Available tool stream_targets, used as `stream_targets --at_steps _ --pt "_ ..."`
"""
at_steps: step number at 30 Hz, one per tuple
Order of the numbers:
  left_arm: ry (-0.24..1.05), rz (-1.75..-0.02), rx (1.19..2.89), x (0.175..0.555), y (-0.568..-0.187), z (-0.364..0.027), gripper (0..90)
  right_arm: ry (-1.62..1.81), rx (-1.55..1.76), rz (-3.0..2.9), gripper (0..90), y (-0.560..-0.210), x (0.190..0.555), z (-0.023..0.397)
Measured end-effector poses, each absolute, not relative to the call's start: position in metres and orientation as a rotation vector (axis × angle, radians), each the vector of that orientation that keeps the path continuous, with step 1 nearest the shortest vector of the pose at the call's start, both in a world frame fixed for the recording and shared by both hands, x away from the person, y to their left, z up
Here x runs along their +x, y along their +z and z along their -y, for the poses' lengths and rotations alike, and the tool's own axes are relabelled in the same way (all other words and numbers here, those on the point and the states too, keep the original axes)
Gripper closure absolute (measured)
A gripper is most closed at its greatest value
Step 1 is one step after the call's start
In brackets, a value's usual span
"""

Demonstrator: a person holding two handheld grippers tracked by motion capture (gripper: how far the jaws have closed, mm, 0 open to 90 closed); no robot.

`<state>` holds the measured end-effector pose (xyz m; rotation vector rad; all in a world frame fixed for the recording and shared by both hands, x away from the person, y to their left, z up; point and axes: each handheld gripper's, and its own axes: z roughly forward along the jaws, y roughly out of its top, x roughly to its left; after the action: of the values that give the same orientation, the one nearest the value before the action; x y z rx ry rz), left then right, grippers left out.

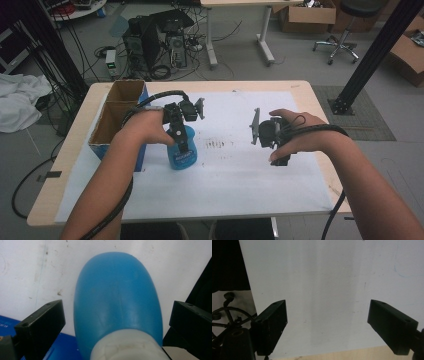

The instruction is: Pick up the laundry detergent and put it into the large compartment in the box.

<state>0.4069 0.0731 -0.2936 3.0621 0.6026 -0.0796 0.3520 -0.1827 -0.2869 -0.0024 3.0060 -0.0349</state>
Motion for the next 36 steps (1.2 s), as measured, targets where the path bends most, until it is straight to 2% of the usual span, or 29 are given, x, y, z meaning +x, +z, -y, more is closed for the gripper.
stream_targets --at_steps 5,15,24,27,36 --pt "-0.075 -0.615 3.048 0.407 -0.2942 -0.0755 4.1 -0.033 -0.009 -3.01 16.3 -0.2874 0.3541 0.1818" --pt "-0.058 -0.598 3.063 0.4066 -0.291 -0.0711 15.5 -0.039 -0.015 -3.009 16.3 -0.2886 0.3543 0.1797" --pt "-0.05 -0.614 3.069 0.407 -0.2935 -0.0689 18.8 -0.035 0.003 -3.008 16.3 -0.2885 0.3531 0.1841" --pt "-0.065 -0.616 3.065 0.4071 -0.2941 -0.0687 24.3 -0.037 0.002 -3.01 16.3 -0.2896 0.353 0.1842" --pt "-0.057 -0.629 3.065 0.4066 -0.2935 -0.069 27.5 -0.025 -0.005 -3.011 16.3 -0.2908 0.354 0.1837"
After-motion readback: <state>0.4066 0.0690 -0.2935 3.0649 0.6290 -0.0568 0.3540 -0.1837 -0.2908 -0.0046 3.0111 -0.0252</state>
